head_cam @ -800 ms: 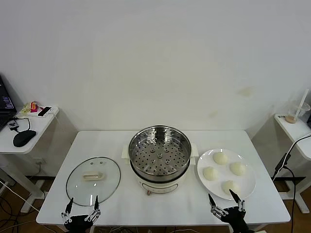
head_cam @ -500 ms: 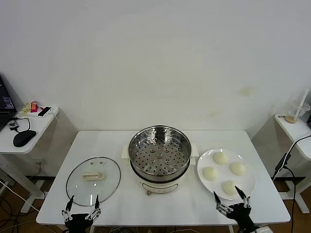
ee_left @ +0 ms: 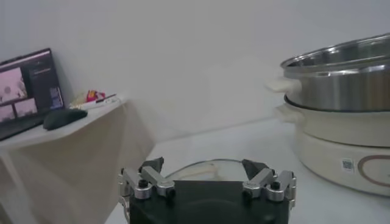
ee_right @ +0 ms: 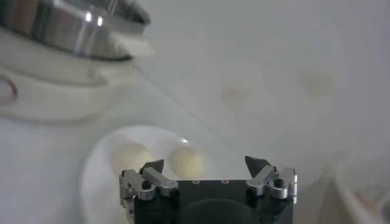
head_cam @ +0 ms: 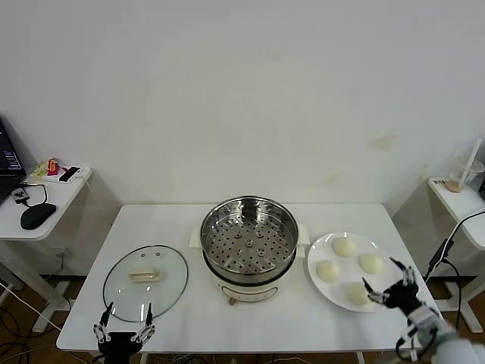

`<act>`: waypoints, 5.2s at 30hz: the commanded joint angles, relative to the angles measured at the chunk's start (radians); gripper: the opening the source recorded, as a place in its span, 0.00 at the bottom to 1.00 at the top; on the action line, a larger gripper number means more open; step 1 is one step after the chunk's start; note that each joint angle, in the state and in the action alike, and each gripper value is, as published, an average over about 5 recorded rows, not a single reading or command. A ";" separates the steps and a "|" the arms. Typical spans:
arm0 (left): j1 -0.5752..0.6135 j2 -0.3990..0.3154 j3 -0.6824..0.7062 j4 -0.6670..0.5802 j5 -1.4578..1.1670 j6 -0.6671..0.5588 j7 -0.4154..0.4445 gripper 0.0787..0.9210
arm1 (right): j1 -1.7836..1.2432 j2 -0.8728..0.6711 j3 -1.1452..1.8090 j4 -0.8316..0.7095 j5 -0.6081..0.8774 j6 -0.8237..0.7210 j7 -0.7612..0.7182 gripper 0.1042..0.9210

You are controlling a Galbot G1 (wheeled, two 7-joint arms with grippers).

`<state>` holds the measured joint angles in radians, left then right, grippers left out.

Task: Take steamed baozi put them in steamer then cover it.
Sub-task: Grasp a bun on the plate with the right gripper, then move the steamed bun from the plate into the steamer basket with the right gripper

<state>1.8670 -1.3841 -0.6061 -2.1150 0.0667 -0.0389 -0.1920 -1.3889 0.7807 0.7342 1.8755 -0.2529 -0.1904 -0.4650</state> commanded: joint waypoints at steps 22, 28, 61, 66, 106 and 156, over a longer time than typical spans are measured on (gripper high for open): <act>-0.010 -0.026 -0.066 -0.018 0.053 0.003 0.015 0.88 | 1.311 -0.026 -1.213 -0.853 -0.089 0.168 -0.717 0.88; -0.014 -0.027 -0.084 -0.017 0.046 0.004 0.018 0.88 | 1.301 0.071 -1.202 -0.959 -0.116 0.176 -0.675 0.88; -0.021 -0.027 -0.105 -0.020 0.041 0.002 0.017 0.88 | 1.262 0.176 -1.187 -1.072 -0.201 0.167 -0.611 0.66; -0.020 -0.027 -0.103 -0.022 0.041 0.002 0.016 0.88 | 1.266 0.157 -1.194 -1.047 -0.190 0.165 -0.624 0.59; -0.051 0.023 -0.125 0.003 -0.003 0.008 0.015 0.88 | 1.918 0.288 -1.886 -0.614 0.404 0.282 -0.541 0.62; -0.062 0.001 -0.155 -0.030 -0.004 0.019 0.013 0.88 | 1.917 0.379 -1.935 -0.690 0.297 0.471 -0.530 0.87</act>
<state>1.8043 -1.3804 -0.7594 -2.1448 0.0619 -0.0202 -0.1788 0.4308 1.2404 -1.1745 1.0443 -0.1617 0.4195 -0.9446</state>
